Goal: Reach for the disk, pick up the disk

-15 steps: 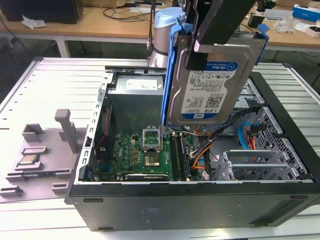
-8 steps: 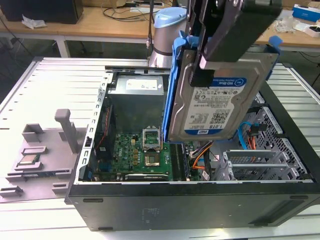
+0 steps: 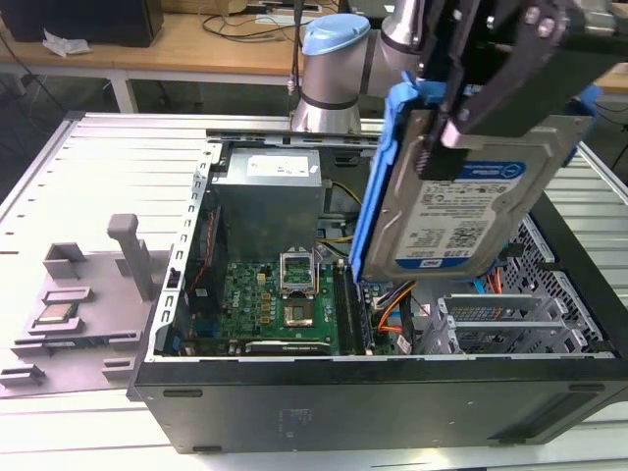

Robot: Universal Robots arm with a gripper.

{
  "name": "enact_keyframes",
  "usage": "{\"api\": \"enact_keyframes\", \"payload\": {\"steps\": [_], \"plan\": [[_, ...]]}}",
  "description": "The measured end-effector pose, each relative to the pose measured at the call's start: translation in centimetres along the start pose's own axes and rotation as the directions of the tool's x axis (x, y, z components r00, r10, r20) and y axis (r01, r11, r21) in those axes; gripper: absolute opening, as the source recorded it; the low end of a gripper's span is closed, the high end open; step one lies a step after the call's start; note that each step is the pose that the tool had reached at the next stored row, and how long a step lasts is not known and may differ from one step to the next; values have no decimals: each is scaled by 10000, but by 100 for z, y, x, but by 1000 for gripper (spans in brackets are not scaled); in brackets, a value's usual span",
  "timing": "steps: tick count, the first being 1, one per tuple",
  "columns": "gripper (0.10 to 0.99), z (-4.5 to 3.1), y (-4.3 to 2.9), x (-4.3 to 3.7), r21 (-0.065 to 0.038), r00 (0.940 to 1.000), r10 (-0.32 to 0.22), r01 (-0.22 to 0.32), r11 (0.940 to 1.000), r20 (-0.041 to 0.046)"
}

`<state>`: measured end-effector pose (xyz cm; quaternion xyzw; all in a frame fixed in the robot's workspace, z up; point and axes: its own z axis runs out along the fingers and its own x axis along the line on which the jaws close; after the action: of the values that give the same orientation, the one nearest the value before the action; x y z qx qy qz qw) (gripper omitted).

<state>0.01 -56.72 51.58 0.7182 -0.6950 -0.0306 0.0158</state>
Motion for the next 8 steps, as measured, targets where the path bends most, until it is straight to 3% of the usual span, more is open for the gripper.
{"api": "enact_keyframes", "payload": {"steps": [8], "plan": [[365,208,-296,14,-68,10000,28,-28,10000,3]]}}
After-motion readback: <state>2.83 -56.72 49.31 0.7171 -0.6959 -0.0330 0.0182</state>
